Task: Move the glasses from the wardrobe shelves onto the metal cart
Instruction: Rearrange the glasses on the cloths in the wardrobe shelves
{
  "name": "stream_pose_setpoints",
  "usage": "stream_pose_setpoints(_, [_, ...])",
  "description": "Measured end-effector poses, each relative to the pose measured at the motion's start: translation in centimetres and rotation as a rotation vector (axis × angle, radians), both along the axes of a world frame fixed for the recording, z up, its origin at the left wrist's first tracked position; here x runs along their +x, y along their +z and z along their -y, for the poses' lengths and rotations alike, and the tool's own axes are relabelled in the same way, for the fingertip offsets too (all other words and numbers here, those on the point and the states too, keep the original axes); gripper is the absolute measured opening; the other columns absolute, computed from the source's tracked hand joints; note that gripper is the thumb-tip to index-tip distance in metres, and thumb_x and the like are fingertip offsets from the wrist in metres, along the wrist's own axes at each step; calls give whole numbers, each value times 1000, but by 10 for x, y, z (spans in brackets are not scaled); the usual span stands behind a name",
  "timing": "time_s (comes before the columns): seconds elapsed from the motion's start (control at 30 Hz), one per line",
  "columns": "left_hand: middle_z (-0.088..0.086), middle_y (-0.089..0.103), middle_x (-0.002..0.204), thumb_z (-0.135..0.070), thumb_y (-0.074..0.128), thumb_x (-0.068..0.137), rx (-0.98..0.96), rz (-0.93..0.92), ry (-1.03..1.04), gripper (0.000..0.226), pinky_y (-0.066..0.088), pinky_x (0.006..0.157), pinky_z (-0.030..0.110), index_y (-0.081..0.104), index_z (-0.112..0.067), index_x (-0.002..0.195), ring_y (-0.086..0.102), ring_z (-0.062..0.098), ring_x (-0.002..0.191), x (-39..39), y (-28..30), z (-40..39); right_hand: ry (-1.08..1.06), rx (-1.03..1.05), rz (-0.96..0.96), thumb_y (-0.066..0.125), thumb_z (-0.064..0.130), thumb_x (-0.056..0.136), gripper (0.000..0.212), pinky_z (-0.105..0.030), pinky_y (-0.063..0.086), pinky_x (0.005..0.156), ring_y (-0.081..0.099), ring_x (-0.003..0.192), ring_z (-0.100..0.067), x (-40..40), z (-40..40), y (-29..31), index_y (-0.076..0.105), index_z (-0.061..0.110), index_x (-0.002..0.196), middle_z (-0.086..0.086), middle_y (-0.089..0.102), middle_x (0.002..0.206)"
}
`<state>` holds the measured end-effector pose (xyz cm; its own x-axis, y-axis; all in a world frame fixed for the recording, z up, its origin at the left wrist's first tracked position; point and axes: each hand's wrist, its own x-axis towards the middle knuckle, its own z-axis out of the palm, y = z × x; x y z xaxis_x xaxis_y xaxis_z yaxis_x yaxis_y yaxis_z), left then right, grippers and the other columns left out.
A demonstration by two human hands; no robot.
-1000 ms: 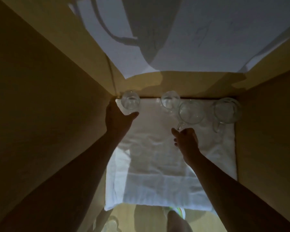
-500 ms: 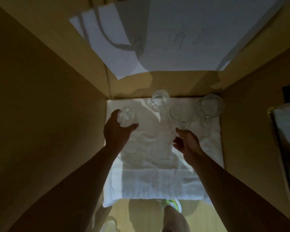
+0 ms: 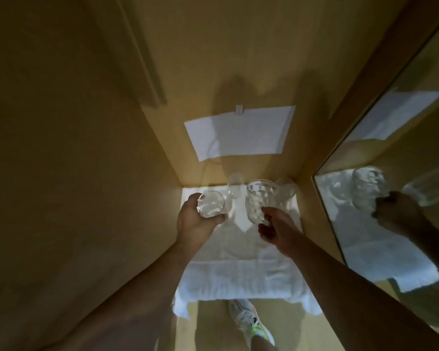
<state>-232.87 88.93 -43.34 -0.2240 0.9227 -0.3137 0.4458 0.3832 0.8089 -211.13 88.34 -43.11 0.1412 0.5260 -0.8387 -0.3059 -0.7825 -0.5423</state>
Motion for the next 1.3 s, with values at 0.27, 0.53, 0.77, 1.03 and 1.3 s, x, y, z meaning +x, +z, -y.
stream_pose_setpoints(0.27, [-8,60,95,-46,93,52,284,118,-21,74,49,72,18,55,-23,110,61,15,87,3,157,40,-5,394,-57,58,33,97,29,-24,43,50,51,54,-18,-2,58,148,49,18,75,-1,48,63])
stream_pose_setpoints(0.53, [-12,62,105,-57,84,44,517,277,-3,74,47,80,25,62,-26,108,61,5,94,7,270,116,36,552,106,43,44,101,44,-28,49,53,52,42,-17,4,144,255,47,19,64,-10,60,64])
stream_pose_setpoints(0.77, [10,72,107,-59,89,56,587,506,-53,65,55,91,44,72,-16,103,68,21,94,14,314,183,42,633,108,40,41,99,44,-23,44,48,42,46,-16,15,227,284,41,22,59,-8,50,61])
stream_pose_setpoints(1.03, [-3,69,118,-65,80,71,595,634,-113,62,56,78,37,64,-29,120,69,20,100,47,330,249,84,676,175,39,42,100,47,-26,41,53,45,46,-18,40,291,305,39,22,58,-11,54,63])
stream_pose_setpoints(1.3, [3,68,107,-81,70,63,562,614,-67,82,55,63,33,62,-26,123,66,19,84,133,331,300,163,624,229,46,43,97,50,-26,42,52,43,50,-21,122,362,310,43,21,53,-17,57,69])
